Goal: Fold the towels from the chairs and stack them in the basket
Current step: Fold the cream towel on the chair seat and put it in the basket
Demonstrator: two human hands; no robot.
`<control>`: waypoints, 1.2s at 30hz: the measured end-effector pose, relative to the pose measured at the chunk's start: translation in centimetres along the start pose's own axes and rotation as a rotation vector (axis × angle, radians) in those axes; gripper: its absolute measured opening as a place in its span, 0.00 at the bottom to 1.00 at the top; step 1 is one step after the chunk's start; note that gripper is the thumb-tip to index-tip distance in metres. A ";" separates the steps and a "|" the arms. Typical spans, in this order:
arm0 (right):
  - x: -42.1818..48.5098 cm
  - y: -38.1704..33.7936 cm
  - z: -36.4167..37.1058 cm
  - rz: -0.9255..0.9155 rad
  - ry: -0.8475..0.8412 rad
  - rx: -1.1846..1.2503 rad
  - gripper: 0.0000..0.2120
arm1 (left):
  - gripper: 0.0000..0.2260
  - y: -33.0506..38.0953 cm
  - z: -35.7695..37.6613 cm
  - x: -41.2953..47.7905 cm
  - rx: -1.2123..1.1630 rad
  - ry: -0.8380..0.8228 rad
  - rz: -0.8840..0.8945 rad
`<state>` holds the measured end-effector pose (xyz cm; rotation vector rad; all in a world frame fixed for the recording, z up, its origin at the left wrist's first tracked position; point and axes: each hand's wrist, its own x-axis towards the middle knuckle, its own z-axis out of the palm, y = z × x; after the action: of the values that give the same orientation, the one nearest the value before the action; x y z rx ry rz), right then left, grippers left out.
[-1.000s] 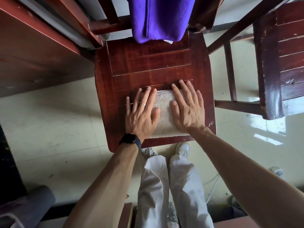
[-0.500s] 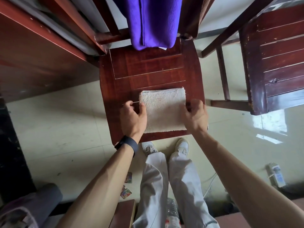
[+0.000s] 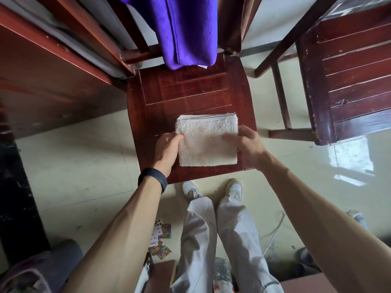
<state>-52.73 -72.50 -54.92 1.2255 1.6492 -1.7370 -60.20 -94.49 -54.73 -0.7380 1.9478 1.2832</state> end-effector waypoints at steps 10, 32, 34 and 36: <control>-12.9 -4.6 -8.1 -0.092 -0.113 0.117 0.15 | 0.13 6.7 -0.2 -11.6 -0.049 -0.330 -0.005; -50.3 -4.4 -30.4 -0.269 0.685 0.652 0.08 | 0.19 26.2 20.4 -46.9 0.555 -1.034 0.388; -52.4 -2.9 -32.8 -0.292 0.745 0.717 0.11 | 0.18 26.5 24.6 -49.7 0.600 -1.095 0.405; -54.2 -1.5 -35.2 -0.316 0.814 0.773 0.13 | 0.17 26.4 28.9 -52.3 0.648 -1.147 0.415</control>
<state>-16.23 -52.24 -5.50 2.3765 1.6552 -2.3803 -41.89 -53.61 -7.19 0.6535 1.3601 0.8445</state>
